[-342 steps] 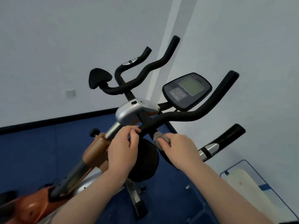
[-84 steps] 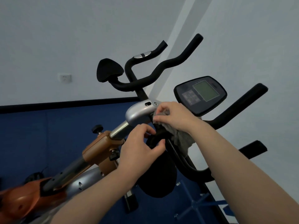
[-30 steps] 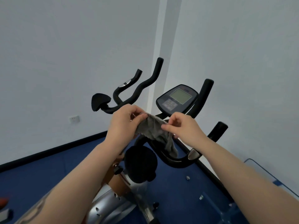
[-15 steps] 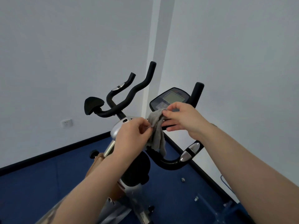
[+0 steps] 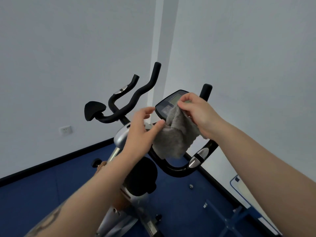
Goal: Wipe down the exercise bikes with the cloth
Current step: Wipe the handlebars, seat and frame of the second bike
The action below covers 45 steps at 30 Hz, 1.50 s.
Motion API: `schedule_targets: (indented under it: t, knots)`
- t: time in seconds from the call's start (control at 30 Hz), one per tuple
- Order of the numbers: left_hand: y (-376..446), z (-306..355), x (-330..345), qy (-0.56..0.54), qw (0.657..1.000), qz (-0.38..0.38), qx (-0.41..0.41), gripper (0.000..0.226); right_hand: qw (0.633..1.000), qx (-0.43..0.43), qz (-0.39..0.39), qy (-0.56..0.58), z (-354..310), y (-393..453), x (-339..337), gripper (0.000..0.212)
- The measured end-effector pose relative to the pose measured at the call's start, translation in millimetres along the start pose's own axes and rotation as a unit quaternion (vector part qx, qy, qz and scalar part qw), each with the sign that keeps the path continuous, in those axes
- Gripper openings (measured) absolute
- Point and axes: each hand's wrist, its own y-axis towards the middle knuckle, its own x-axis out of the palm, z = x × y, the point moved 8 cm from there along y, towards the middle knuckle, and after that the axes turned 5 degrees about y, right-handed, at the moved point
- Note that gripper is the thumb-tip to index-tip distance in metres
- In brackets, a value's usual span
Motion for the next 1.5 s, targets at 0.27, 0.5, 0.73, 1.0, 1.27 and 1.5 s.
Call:
schedule_targets:
  t: [0.27, 0.5, 0.73, 1.0, 1.27, 1.5]
  knots:
    - [12.2, 3.5, 36.2, -0.093, 0.976, -0.198, -0.004, 0.017, 0.988, -0.095, 0.013, -0.124, -37.5, 9.7, -15.2, 0.011]
    - [16.0, -0.4, 36.0, -0.029, 0.981, -0.191, -0.027, 0.039, 0.984, -0.13, 0.046, -0.111, -47.2, 14.5, -22.1, 0.011]
    - [23.5, 4.1, 39.3, 0.016, 0.993, -0.108, -0.038, 0.012, 0.983, -0.14, 0.028, -0.111, -42.9, 10.2, -12.7, 0.013]
    - [28.8, -14.0, 36.6, -0.257, 0.932, -0.142, -0.212, 0.014, 0.959, -0.221, -0.033, -0.173, -26.4, -37.6, -23.1, 0.014]
    - [17.9, 1.4, 63.2, -0.358, 0.884, -0.212, -0.214, 0.018, 0.94, -0.219, -0.118, -0.235, 19.3, -68.7, 19.2, 0.01]
    - [26.3, 11.5, 53.2, -0.323, 0.922, -0.17, -0.132, 0.015, 0.962, -0.216, 0.044, -0.162, 6.8, -67.2, -28.2, 0.044]
